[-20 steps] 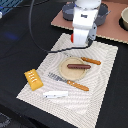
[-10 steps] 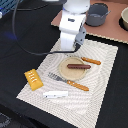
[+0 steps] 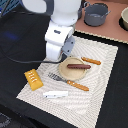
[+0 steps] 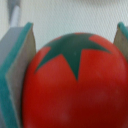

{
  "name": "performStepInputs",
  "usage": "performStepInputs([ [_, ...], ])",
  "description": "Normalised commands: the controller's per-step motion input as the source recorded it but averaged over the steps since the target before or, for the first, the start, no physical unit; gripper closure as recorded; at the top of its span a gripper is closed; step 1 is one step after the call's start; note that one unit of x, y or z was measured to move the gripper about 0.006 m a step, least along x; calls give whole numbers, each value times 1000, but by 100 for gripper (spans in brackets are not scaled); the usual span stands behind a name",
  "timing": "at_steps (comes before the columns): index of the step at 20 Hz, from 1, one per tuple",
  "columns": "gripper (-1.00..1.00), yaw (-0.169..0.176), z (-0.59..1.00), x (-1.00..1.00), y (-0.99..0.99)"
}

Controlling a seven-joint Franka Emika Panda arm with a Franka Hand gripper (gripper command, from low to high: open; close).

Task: Interact with the objects in diverse but meaningful ways.

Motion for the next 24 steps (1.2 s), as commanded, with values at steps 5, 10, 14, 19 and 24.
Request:
performStepInputs([
  [5,100,1,-391,-607,-279],
  [10,-100,35,-58,-332,-31],
  [14,-100,54,4,-269,26],
  [19,-100,56,180,-198,49],
  [24,-100,11,903,49,70],
])
